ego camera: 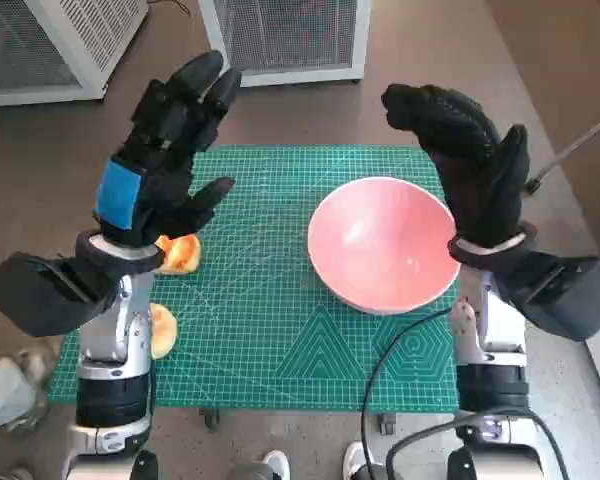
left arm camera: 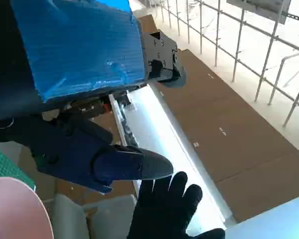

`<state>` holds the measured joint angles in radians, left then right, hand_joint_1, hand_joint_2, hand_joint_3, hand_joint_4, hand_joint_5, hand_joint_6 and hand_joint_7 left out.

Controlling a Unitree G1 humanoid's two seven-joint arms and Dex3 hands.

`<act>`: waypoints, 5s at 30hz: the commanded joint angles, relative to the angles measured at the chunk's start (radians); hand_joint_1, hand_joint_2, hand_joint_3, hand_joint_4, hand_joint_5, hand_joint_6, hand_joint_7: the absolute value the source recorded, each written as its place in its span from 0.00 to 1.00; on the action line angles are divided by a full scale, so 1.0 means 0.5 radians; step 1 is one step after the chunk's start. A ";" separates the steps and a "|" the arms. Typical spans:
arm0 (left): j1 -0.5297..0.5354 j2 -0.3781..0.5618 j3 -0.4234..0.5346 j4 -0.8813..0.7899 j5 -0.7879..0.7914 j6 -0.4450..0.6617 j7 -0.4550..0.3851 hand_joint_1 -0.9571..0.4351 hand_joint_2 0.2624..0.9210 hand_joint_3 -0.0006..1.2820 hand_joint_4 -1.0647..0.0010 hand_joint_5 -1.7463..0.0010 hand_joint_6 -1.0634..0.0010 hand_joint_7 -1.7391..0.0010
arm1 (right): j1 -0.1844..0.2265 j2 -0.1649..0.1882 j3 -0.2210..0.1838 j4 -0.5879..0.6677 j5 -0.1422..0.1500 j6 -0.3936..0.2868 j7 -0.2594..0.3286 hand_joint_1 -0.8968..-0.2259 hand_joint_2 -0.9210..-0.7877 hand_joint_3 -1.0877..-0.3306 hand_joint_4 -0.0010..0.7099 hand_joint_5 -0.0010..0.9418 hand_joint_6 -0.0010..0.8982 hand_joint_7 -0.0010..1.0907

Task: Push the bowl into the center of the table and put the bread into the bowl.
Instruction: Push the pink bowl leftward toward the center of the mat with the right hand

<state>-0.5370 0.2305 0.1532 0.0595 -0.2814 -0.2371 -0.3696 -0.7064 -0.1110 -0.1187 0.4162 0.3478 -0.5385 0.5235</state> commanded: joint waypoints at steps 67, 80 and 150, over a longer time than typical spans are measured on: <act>0.057 -0.058 0.013 -0.028 -0.072 -0.015 0.018 0.26 1.00 0.19 0.78 1.00 0.86 0.78 | -0.200 -0.350 -0.345 1.744 -0.394 -0.108 -0.664 0.44 0.00 0.41 0.24 0.00 0.21 0.18; 0.095 -0.050 0.022 -0.063 -0.088 -0.015 0.013 0.26 1.00 0.19 0.78 1.00 0.86 0.78 | -0.204 -0.181 -0.415 1.773 -0.341 0.123 -0.605 0.45 0.00 0.38 0.23 0.00 0.23 0.16; 0.316 0.095 0.099 -0.323 0.007 0.042 0.090 0.24 1.00 0.28 0.78 1.00 0.88 0.80 | -0.540 0.244 -0.556 1.745 -0.195 0.420 -0.455 0.46 0.00 0.41 0.22 0.01 0.24 0.12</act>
<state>-0.3879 0.2737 0.1954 -0.0902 -0.2763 -0.2092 -0.3268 -0.9695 0.0356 -0.4086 1.2929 0.2662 -0.3328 0.2820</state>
